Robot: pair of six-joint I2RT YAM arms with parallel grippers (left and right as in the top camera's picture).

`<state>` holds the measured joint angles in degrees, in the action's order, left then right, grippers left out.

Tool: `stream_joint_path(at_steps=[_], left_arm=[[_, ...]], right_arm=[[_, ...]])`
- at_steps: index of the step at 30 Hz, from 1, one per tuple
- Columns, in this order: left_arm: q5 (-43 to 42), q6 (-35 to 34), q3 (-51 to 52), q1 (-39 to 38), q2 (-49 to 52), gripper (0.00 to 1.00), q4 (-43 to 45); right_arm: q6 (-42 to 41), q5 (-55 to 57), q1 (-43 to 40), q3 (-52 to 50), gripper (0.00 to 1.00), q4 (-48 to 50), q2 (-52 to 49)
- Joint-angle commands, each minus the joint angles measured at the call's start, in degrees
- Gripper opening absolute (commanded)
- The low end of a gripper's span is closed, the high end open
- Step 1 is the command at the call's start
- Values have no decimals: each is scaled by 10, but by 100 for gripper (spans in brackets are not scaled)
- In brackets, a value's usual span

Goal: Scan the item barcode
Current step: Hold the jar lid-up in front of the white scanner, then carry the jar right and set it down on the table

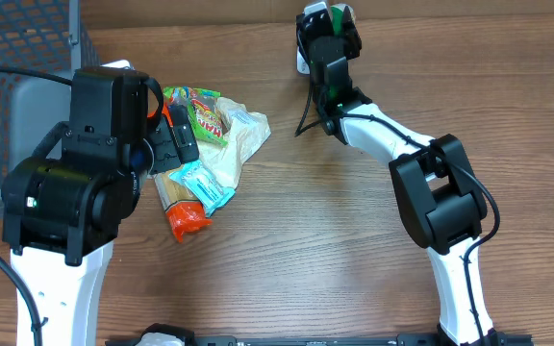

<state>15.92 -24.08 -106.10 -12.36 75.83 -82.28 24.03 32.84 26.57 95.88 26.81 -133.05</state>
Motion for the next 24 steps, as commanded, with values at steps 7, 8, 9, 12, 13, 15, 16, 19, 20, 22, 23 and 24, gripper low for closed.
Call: stream_joint_path(at_steps=[7, 8, 9, 12, 13, 15, 16, 19, 20, 22, 23, 24], left_arm=[[10, -6, 0, 0, 3, 100, 0], [10, -6, 0, 0, 3, 100, 0], [10, -6, 0, 0, 3, 100, 0], [10, -6, 0, 0, 3, 100, 0], [10, -6, 0, 0, 3, 100, 0], [10, -6, 0, 0, 3, 100, 0], [10, -6, 0, 0, 3, 100, 0], [10, -6, 0, 0, 3, 100, 0], [10, -6, 0, 0, 3, 100, 0], [10, -6, 0, 0, 3, 100, 0], [10, -6, 0, 0, 3, 100, 0], [10, -6, 0, 0, 3, 100, 0]], right_arm=[[-116, 31, 10, 5, 10, -64, 103], [-143, 25, 7, 5, 10, -97, 120], [-164, 19, 4, 5, 10, -127, 136], [-241, -12, -10, 5, 10, -240, 193], [-267, -27, -16, 5, 10, -284, 216], [-311, -50, -28, 5, 10, -362, 255], [-337, -64, -37, 5, 10, -408, 278], [-414, -97, -66, 5, 10, -538, 332], [-438, -106, -80, 5, 10, -584, 349], [-476, -116, -106, 5, 10, -663, 375], [-491, -123, -122, 5, 10, -698, 384], [-505, -129, -141, 5, 10, -735, 393]])
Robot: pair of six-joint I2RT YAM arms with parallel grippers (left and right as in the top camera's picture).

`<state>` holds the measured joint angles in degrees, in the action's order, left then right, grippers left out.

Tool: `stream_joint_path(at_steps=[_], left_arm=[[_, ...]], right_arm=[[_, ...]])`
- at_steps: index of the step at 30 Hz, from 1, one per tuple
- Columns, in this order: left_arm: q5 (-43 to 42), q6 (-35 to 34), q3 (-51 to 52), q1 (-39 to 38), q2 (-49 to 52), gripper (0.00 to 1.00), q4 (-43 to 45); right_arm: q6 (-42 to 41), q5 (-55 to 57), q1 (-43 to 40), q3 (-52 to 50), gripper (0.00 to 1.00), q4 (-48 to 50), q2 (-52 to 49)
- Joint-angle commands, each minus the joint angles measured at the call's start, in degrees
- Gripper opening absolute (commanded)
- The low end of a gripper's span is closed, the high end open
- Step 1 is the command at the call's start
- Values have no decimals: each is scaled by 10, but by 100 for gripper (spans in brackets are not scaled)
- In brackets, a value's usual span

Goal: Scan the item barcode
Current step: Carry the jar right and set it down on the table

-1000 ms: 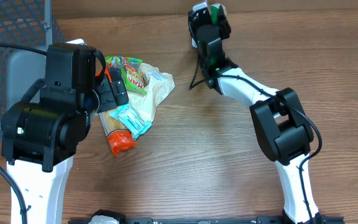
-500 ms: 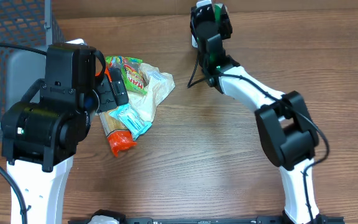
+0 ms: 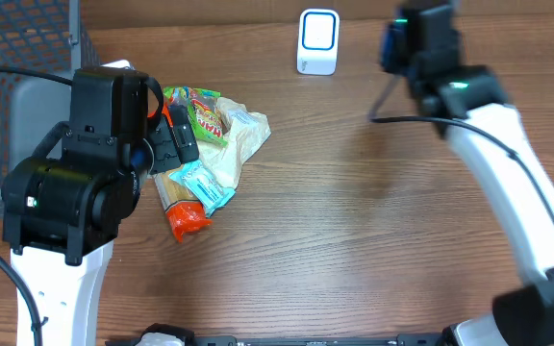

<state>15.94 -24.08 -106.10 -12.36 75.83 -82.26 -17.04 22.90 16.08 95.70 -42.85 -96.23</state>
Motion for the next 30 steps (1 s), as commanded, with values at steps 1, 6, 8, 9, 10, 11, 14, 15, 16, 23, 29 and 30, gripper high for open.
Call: stream_joint_path(at_steps=[1, 6, 8, 9, 10, 11, 14, 15, 16, 23, 29, 30], left_arm=[[10, -6, 0, 0, 3, 100, 0], [10, -6, 0, 0, 3, 100, 0], [10, -6, 0, 0, 3, 100, 0], [10, -6, 0, 0, 3, 100, 0], [10, -6, 0, 0, 3, 100, 0], [10, -6, 0, 0, 3, 100, 0], [10, -6, 0, 0, 3, 100, 0], [10, -6, 0, 0, 3, 100, 0], [10, -6, 0, 0, 3, 100, 0], [10, -6, 0, 0, 3, 100, 0], [10, -6, 0, 0, 3, 100, 0], [10, -6, 0, 0, 3, 100, 0]], right_arm=[[-104, -33, -53, 7, 10, -70, 30], [-182, -38, -145, 2, 4, -205, 29], [-205, -43, -179, -13, 4, -225, 28], [-207, -53, -195, -22, 4, -227, 28], [-207, -69, -211, -34, 4, -225, 28], [-207, -81, -223, -46, 4, -219, 28], [-207, -98, -257, -92, 4, -190, 28], [-207, -103, -264, -106, 4, -178, 28], [-206, -111, -274, -123, 4, -164, 28], [-183, -125, -303, -225, 4, -57, 28], [-169, -124, -306, -299, 4, 39, 27], [-163, -123, -306, -309, 4, 52, 27]])
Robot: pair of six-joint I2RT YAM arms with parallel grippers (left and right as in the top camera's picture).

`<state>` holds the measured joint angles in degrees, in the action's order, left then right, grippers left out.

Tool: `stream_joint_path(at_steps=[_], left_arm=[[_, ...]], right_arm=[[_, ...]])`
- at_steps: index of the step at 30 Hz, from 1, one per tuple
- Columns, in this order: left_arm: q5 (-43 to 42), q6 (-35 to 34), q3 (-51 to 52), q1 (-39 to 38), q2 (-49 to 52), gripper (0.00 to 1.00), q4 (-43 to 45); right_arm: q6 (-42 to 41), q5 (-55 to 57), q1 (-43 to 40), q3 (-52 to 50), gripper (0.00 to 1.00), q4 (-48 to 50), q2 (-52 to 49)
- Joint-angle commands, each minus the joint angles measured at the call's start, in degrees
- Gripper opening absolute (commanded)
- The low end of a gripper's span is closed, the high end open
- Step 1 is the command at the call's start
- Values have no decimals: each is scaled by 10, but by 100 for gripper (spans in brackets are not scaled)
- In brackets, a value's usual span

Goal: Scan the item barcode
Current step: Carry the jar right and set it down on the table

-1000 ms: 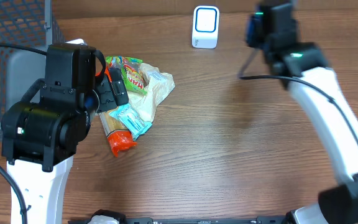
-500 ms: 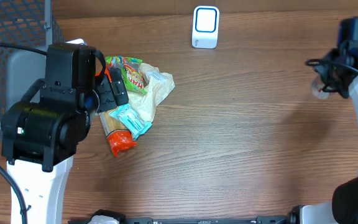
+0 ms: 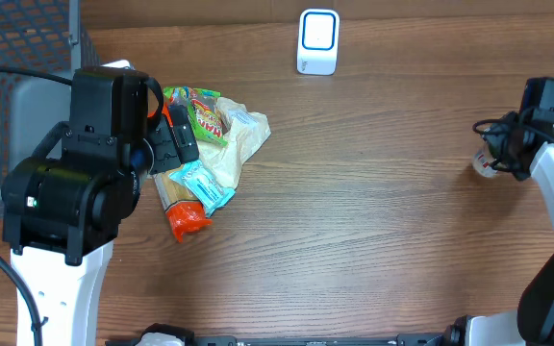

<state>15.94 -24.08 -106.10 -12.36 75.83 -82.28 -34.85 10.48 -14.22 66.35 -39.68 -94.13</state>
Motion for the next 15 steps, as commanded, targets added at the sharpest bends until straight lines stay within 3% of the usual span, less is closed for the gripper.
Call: stream_joint_path(at_steps=[1, 10, 15], left_arm=[[10, -6, 0, 0, 3, 100, 0], [10, -6, 0, 0, 3, 100, 0], [10, -6, 0, 0, 3, 100, 0]], right_arm=[[22, 2, -3, -24, 4, 34, 6], [68, 51, -3, -63, 6, 110, 5], [69, 66, -3, -63, 15, 133, 5]])
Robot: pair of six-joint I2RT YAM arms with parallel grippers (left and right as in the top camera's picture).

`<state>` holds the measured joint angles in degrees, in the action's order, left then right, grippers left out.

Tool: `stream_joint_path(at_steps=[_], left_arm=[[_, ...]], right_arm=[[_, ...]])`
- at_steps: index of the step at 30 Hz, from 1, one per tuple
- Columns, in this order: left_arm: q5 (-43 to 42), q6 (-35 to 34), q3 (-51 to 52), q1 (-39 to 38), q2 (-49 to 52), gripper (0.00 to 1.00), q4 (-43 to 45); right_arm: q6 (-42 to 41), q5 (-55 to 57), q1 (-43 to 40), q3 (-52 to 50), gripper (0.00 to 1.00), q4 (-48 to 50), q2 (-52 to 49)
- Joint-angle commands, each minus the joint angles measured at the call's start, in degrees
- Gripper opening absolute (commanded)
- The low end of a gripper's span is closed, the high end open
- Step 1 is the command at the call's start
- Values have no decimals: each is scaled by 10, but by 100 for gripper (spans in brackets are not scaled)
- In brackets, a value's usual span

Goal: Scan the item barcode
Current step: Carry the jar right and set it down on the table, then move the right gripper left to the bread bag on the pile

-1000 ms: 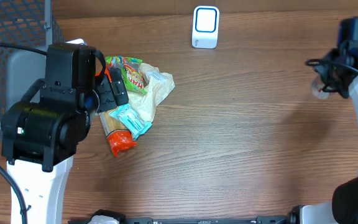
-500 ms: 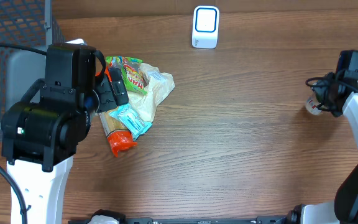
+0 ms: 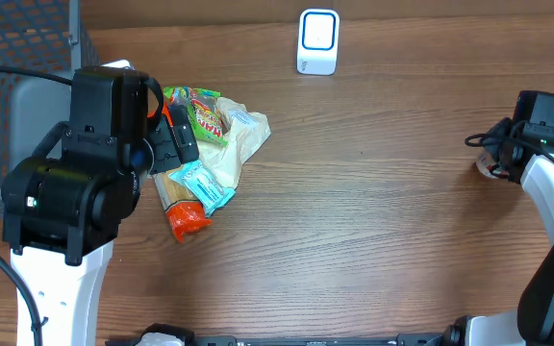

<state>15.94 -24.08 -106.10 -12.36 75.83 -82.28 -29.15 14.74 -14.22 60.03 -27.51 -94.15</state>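
The white barcode scanner stands at the table's back edge. A heap of snack packets lies at the left, with an orange-ended packet at its front. My left gripper rests at the heap's left side; the arm's bulk hides how its jaws stand. My right gripper is low at the far right edge. A small white round item sits at its tip, and whether the fingers hold it cannot be made out.
A dark wire basket fills the back left corner. A black cable loops by the right wrist. Bare wooden table lies between the heap and the right arm.
My right arm has shifted slightly, its wrist now a little lower and more to the left. The small white item stays at its tip. The left arm and the heap have not moved.
My right gripper was first at the scanner with something white and green at its tip. Then it was off to the scanner's right, and later low at the table's right edge with a small white item. It remains there now. The left arm stayed still.
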Motion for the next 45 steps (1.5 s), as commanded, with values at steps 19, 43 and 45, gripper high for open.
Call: stream_joint_path(at_steps=[19, 43, 45], left_arm=[[10, -6, 0, 0, 3, 100, 0], [10, -6, 0, 0, 3, 100, 0], [10, -6, 0, 0, 3, 100, 0]], right_arm=[[12, 36, -3, 7, 52, 12, -44], [110, -349, 101, 278, 91, -194, -11], [74, -355, 137, 277, 91, -185, -21]])
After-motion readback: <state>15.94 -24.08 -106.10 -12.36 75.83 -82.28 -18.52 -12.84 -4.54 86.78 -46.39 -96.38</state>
